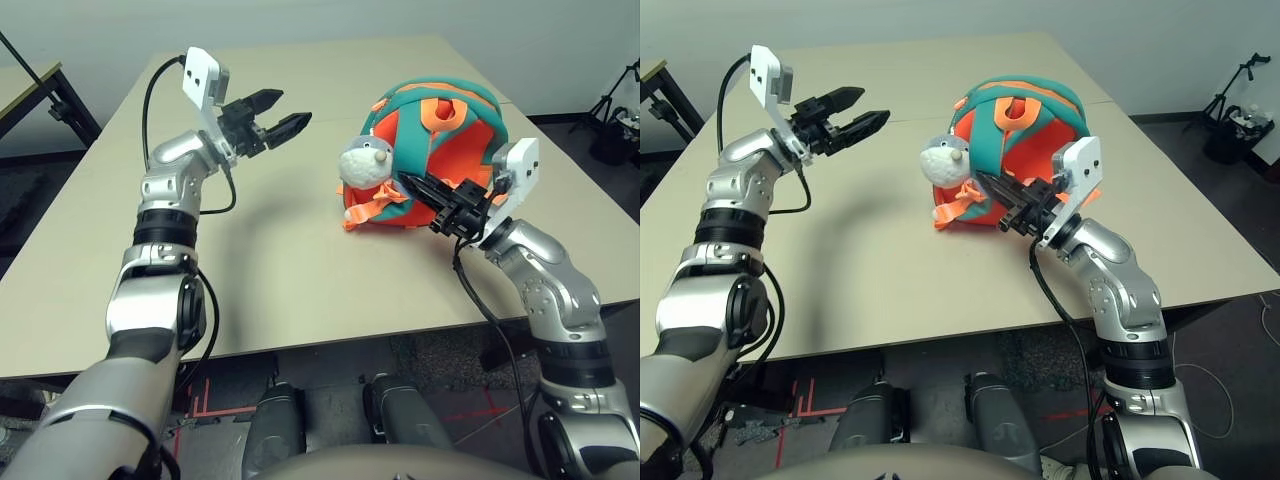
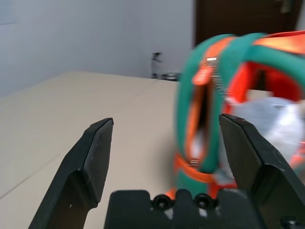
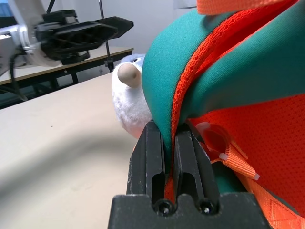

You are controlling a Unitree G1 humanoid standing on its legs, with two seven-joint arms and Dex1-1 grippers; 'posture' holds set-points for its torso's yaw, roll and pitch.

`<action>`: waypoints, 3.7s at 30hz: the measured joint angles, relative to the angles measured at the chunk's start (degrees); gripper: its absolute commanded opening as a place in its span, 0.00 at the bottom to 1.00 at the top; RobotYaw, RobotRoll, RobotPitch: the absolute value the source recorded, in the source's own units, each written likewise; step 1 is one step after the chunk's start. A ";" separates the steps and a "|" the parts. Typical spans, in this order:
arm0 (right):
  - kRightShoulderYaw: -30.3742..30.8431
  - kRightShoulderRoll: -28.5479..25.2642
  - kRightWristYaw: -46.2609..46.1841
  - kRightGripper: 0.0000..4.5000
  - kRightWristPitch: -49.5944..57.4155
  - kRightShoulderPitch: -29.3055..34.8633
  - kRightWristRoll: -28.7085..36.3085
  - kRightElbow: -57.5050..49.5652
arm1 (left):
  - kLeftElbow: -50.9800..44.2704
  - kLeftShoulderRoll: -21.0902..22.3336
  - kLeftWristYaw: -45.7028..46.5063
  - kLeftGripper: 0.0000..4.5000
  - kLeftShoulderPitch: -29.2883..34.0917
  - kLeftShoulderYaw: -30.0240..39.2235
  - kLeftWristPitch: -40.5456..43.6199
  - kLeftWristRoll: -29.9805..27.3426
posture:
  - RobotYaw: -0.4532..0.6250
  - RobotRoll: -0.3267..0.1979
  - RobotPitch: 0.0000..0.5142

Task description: Put the pencil case into the backpack and zip it.

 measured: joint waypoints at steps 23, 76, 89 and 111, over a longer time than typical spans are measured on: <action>0.52 -0.20 0.46 0.00 -0.07 -0.21 -0.38 -0.01 | 5.67 -5.90 -5.63 0.99 -4.58 -12.14 -0.55 1.40 | 0.21 0.62 0.05; 2.19 -0.25 2.31 0.00 0.26 -1.35 -0.54 -0.14 | 2.08 5.88 -3.71 0.10 2.45 -4.56 1.09 0.75 | 0.25 0.62 0.06; 2.82 -0.08 2.27 0.00 0.70 -1.55 -0.52 -0.14 | -2.90 5.02 -0.18 0.10 11.89 -3.11 4.72 -2.67 | 0.26 0.62 0.07; 2.87 0.19 2.20 0.00 0.85 -1.63 -0.56 0.00 | -4.74 0.99 2.80 0.17 22.40 -5.98 6.03 -2.63 | 0.26 0.62 0.08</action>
